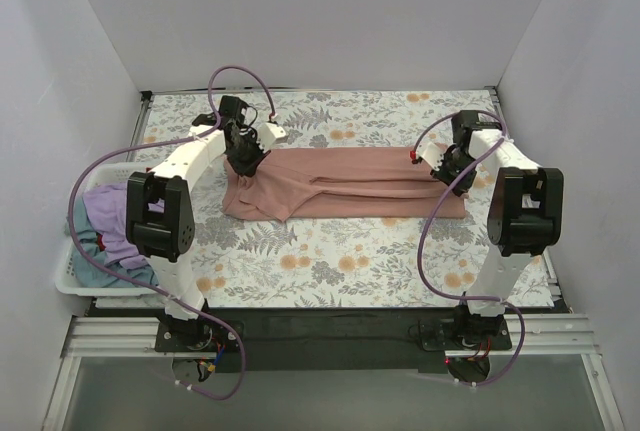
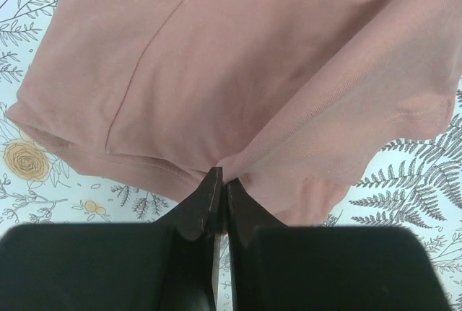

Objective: Fold and stack the t-shirts
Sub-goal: Fold the tshirt

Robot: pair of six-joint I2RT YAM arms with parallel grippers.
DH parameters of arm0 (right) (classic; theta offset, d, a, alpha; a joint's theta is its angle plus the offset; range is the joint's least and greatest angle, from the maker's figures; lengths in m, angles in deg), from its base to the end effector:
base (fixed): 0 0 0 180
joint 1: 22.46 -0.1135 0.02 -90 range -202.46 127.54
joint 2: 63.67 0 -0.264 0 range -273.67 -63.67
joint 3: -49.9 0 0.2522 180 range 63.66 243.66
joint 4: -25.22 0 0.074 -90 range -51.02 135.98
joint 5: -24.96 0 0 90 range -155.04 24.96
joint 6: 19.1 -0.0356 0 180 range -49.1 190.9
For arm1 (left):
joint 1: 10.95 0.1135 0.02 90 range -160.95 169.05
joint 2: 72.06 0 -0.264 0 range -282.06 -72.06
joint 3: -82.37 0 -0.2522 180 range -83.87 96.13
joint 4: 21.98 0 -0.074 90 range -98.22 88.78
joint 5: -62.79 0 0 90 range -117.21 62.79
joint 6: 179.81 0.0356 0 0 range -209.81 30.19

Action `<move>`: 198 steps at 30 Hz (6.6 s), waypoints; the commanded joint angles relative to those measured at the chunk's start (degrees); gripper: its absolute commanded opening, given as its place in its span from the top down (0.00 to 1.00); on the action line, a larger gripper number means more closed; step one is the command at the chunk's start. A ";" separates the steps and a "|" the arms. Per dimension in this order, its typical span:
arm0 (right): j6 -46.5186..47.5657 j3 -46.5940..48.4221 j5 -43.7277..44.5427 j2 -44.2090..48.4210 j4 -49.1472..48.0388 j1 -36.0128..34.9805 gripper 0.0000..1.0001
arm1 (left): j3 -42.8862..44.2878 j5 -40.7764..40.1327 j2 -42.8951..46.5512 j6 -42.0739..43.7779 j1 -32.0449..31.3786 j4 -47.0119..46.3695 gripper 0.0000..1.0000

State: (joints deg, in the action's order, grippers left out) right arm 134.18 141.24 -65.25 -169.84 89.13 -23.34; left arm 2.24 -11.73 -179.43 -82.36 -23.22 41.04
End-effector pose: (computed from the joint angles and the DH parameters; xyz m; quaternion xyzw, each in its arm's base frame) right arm 0.3587 0.0056 0.1950 -0.5287 0.8431 -0.0493 0.0849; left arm 0.3742 -0.0911 0.2304 0.1897 0.9583 -0.1397 0.1619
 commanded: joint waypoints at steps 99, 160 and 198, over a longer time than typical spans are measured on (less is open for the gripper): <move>-31.83 -7.27 -17.56 20.92 -25.53 -39.94 0.64 | -26.87 16.69 15.00 -48.49 7.79 -9.00 0.59; -25.93 -2.17 3.81 0.79 -41.01 -63.89 0.99 | -25.29 4.47 10.43 -51.12 8.76 -8.39 0.54; -20.31 2.22 -2.43 -1.76 -42.68 -48.34 0.99 | -2.61 16.51 -2.66 -54.20 8.76 -8.91 1.00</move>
State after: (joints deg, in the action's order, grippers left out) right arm 112.13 140.87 -65.53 -170.69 48.13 -72.39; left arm -2.75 3.55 -182.27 -135.10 -14.77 33.04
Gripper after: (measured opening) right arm 0.029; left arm 0.019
